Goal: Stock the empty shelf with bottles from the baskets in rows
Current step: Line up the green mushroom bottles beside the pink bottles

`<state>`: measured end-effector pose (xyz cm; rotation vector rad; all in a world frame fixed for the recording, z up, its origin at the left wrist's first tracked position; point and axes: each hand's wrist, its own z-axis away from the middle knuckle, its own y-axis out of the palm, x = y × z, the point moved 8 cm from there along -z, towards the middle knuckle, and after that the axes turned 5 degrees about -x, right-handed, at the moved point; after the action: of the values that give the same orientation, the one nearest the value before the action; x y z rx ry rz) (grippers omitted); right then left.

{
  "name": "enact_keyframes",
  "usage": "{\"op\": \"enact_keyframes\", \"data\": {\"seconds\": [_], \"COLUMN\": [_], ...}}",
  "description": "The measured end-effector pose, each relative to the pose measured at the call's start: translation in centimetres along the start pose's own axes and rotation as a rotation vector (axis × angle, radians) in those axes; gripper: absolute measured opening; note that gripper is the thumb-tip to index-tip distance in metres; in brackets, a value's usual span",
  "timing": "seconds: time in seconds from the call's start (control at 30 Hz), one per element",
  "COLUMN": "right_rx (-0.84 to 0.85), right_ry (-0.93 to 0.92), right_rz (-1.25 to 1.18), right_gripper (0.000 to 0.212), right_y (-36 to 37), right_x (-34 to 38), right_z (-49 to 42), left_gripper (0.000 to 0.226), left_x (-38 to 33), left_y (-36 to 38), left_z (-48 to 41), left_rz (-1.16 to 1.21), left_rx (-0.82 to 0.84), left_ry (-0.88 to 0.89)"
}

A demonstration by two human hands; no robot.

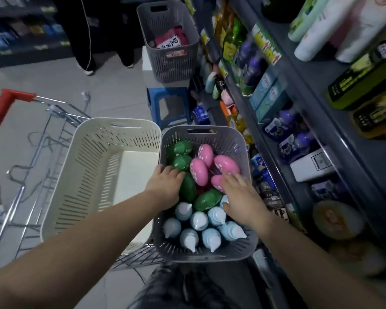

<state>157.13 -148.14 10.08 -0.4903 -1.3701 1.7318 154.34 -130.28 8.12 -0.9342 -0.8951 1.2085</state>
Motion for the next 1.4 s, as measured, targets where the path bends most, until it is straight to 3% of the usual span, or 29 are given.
{"op": "enact_keyframes", "data": {"seconds": [0.2,0.47,0.57,0.63,0.77,0.87,1.1,1.27,1.4], "right_rx": [-0.146,0.021,0.066,0.1,0.085,0.084,0.038,-0.046,-0.065], "right_ry": [-0.084,-0.036,0.013,0.044,0.08,0.024,-0.108,-0.112,-0.016], "right_rz": [0.246,0.287,0.303,0.301,0.324,0.354,0.336,0.087,-0.278], "right_gripper": [0.03,0.04,0.027,0.02,0.035,0.01,0.028,0.063,0.062], "right_y": [2.5,5.5,5.9,6.7,7.6,7.1,5.6,2.3,-0.3], "right_x": [2.5,4.5,4.2,4.2,3.9,4.4,3.7,1.3,-0.1], "right_z": [-1.2,-3.1,-3.6,-3.9,-4.7,-5.0,-4.3,-1.6,0.5], "left_gripper": [0.043,0.02,0.025,0.014,0.03,0.039,0.031,0.055,0.064], "left_x": [-2.2,-3.8,-4.3,-4.5,-4.5,-4.2,-4.2,-2.2,0.7], "left_y": [0.9,1.4,2.4,2.7,3.8,4.3,2.4,-2.5,-5.6], "left_z": [-2.4,-3.8,-4.4,-4.7,-5.3,-5.5,-5.3,-5.1,-5.4], "left_rz": [-0.111,-0.185,-0.172,-0.176,-0.134,-0.144,-0.192,-0.074,0.211], "left_rx": [-0.08,-0.104,-0.178,-0.189,-0.084,-0.034,-0.055,0.044,0.141], "left_ry": [0.209,0.387,0.417,0.417,0.381,0.377,0.441,0.566,0.529]}}
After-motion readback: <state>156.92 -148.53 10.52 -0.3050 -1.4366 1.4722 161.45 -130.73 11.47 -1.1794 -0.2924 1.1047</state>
